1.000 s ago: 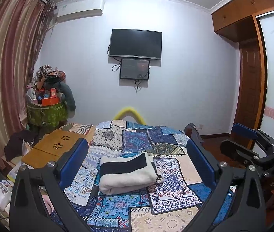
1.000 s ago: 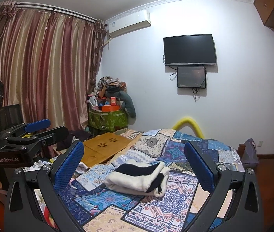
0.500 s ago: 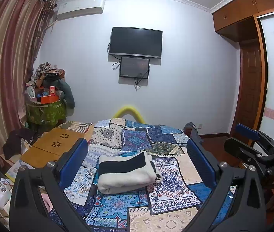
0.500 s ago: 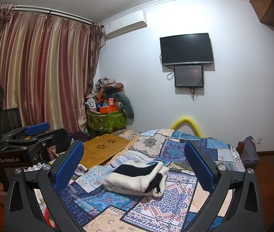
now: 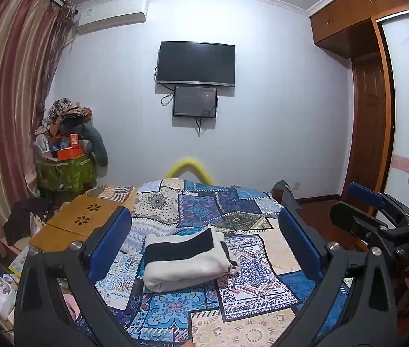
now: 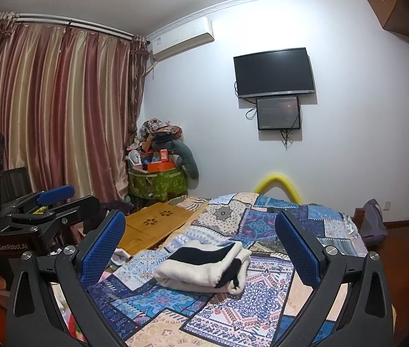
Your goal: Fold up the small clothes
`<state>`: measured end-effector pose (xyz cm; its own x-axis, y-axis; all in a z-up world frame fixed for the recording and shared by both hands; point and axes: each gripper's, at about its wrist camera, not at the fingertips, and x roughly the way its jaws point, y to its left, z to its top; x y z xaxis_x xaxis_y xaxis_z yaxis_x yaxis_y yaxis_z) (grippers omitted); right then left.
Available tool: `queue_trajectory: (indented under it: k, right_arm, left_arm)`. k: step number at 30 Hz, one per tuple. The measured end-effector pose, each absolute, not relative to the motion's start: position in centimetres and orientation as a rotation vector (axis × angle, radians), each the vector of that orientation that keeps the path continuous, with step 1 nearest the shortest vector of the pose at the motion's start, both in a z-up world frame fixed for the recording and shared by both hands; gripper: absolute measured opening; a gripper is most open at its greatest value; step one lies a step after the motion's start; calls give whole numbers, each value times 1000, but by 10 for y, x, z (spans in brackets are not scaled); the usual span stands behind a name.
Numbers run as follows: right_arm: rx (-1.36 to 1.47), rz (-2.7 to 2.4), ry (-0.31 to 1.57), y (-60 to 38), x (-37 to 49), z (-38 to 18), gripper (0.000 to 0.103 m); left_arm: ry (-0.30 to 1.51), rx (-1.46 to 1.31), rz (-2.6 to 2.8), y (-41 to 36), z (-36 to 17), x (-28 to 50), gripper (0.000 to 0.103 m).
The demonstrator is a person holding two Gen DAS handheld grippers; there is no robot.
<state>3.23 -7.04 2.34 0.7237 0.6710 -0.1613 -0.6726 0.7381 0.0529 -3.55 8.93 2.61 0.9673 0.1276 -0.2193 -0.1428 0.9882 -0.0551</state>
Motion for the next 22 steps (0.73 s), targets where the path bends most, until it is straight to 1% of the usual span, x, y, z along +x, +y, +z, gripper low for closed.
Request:
queue_trajectory:
  k: [22]
  right_arm:
    - [1,736,192,-70,36,22,103]
  left_arm:
    - [254,-98,114,93,21,-24,103]
